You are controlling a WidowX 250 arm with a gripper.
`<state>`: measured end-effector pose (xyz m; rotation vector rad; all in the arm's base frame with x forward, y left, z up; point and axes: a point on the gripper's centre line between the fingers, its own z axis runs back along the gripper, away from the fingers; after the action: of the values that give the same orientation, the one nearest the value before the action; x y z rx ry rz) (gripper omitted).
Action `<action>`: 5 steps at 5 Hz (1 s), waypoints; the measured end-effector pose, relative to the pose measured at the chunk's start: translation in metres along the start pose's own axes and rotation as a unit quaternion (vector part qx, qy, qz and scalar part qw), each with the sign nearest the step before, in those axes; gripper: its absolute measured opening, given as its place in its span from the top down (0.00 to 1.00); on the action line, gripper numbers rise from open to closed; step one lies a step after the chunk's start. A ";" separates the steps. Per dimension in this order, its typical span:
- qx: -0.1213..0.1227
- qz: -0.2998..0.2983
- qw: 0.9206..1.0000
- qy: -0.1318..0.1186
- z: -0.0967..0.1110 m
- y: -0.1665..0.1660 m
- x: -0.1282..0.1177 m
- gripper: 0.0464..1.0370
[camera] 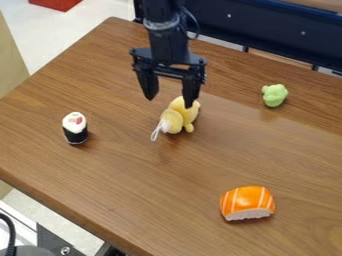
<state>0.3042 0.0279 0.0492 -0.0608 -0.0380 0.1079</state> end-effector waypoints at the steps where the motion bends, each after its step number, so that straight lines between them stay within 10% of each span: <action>1: 0.001 0.001 1.000 -0.002 -0.011 -0.009 -0.001 0.04; 5: 0.052 0.003 0.996 -0.070 -0.058 -0.025 0.017 0.07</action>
<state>0.3260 0.0020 -0.0063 0.0518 -0.1723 0.1189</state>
